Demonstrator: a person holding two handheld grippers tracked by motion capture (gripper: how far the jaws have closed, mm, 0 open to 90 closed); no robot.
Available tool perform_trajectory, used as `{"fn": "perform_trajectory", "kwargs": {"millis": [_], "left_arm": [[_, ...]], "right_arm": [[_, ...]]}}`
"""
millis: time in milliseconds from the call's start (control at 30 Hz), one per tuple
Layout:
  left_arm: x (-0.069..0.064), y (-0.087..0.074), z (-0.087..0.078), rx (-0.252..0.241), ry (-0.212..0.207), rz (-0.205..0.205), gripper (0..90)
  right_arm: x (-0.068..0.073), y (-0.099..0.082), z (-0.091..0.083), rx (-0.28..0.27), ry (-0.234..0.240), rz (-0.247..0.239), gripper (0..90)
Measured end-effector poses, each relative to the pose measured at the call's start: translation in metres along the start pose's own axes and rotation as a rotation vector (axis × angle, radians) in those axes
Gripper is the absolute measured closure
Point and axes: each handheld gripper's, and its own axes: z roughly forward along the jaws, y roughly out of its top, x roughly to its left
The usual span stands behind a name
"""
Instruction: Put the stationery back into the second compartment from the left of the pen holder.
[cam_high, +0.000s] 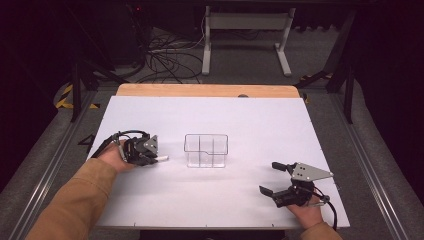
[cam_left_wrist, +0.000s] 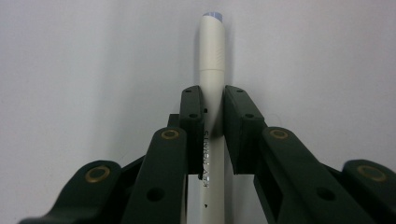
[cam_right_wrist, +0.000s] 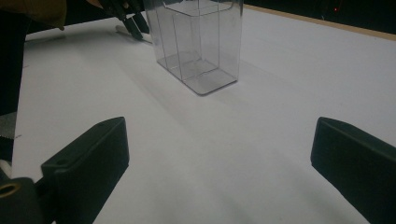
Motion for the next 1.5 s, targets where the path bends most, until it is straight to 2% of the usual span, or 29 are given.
{"fn": "perform_trajectory", "kwargs": {"millis": [67, 133, 400, 433, 500, 567, 667, 767, 800, 900, 933, 967, 1100, 1167, 1233, 1300, 1433, 1467, 1500], "left_arm": [[0.0, 0.001, -0.004, -0.007, 0.005, -0.004, 78.8], [0.001, 0.002, -0.012, -0.039, 0.011, -0.004, 78.8], [0.0, 0.001, -0.031, -0.127, 0.04, -0.05, 78.7], [-0.001, 0.002, -0.036, -0.151, 0.065, -0.052, 78.8], [-0.002, 0.004, -0.041, -0.183, 0.069, -0.074, 78.7], [-0.002, 0.005, -0.043, -0.196, 0.077, -0.079, 78.7], [-0.002, 0.009, -0.05, -0.252, 0.089, -0.092, 78.7], [-0.002, 0.009, -0.053, -0.28, 0.088, -0.107, 78.7], [-0.002, 0.009, -0.056, -0.313, 0.082, -0.128, 78.7], [-0.003, 0.01, -0.062, -0.362, 0.091, -0.156, 78.7], [-0.003, 0.01, -0.062, -0.362, 0.091, -0.156, 78.7], [-0.003, 0.01, -0.065, -0.4, 0.087, -0.171, 78.7], [-0.002, 0.011, -0.07, -0.479, 0.067, -0.206, 78.7], [-0.002, 0.011, -0.072, -0.495, 0.062, -0.218, 78.7], [-0.003, 0.011, -0.075, -0.557, 0.051, -0.25, 78.7], [-0.003, 0.011, -0.076, -0.571, 0.048, -0.254, 78.7], [-0.004, 0.012, -0.081, -0.655, 0.032, -0.29, 78.7], [-0.005, 0.013, -0.083, -0.691, 0.028, -0.302, 78.7], [-0.005, 0.013, -0.083, -0.691, 0.028, -0.302, 78.7]], "right_arm": [[0.0, 0.0, 0.0, -0.001, 0.001, -0.002, 4.9], [0.0, 0.0, 0.0, -0.001, 0.0, -0.001, 4.9], [0.0, 0.0, 0.0, 0.0, -0.002, -0.002, 4.8], [0.0, 0.0, 0.0, 0.001, -0.002, 0.0, 4.9], [0.0, 0.0, 0.0, -0.002, -0.001, 0.0, 4.8], [0.0, 0.0, 0.0, -0.003, -0.004, 0.001, 4.9], [0.0, 0.0, 0.0, -0.003, -0.005, -0.002, 4.9], [0.0, 0.0, 0.0, -0.003, -0.005, -0.001, 4.9], [0.0, 0.0, 0.0, -0.003, -0.006, -0.001, 4.9], [0.0, 0.0, 0.0, -0.004, -0.005, -0.001, 4.9], [0.0, 0.0, 0.0, -0.004, -0.005, -0.001, 4.9], [0.0, 0.0, 0.0, -0.004, -0.005, 0.0, 4.8], [0.0, 0.0, 0.0, -0.008, 0.0, 0.0, 4.8], [0.0, 0.0, 0.0, -0.008, 0.001, 0.001, 4.8], [0.0, 0.0, 0.0, -0.008, 0.0, 0.001, 4.9], [0.0, 0.0, 0.0, -0.007, -0.001, 0.001, 4.8], [0.0, 0.0, 0.0, -0.006, -0.001, -0.001, 4.8], [0.0, 0.0, 0.0, -0.007, -0.001, -0.001, 4.9], [0.0, 0.0, 0.0, -0.007, -0.001, -0.001, 4.8]]}}
